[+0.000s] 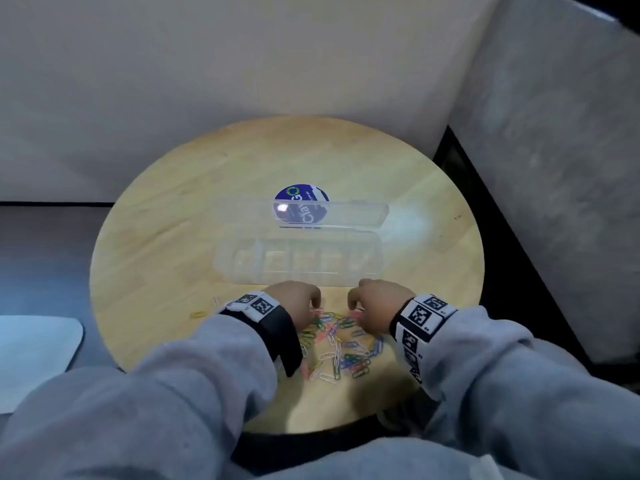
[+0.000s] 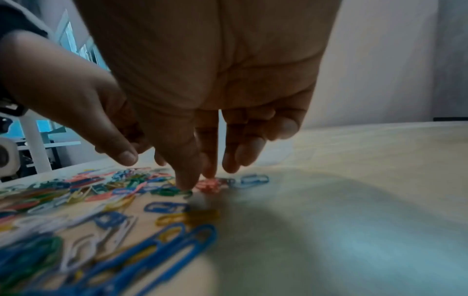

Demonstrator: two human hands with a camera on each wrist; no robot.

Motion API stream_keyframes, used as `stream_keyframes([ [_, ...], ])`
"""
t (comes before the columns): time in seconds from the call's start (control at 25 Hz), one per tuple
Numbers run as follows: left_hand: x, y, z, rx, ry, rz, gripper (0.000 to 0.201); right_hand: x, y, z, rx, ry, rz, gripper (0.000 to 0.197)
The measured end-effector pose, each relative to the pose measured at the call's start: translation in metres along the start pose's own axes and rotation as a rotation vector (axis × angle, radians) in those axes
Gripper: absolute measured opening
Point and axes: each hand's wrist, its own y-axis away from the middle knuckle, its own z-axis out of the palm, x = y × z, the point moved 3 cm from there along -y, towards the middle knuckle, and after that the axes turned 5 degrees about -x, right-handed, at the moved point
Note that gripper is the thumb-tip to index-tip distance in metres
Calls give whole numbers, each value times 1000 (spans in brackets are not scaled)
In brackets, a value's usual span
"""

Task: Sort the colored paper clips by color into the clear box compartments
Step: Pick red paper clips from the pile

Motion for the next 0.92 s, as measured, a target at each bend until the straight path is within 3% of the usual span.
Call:
stream_keyframes([
  [0.24, 1, -15, 3, -36, -40, -14, 25, 5, -5, 5, -15, -110, 53, 8],
  [0.4, 3, -16, 4, -59, -38, -13, 19, 5, -6, 5, -29, -102, 84, 21],
  [0.56, 1, -17, 9, -78, 21, -18, 6, 2, 0, 4, -54, -168, 77, 17],
  [0.64, 0, -18, 9, -75, 49, -12, 4, 7, 6, 1, -9, -299, 105, 9],
  [0.92, 3, -17, 10, -49, 67, 14, 10, 36, 21, 13, 62, -1023, 159, 26],
])
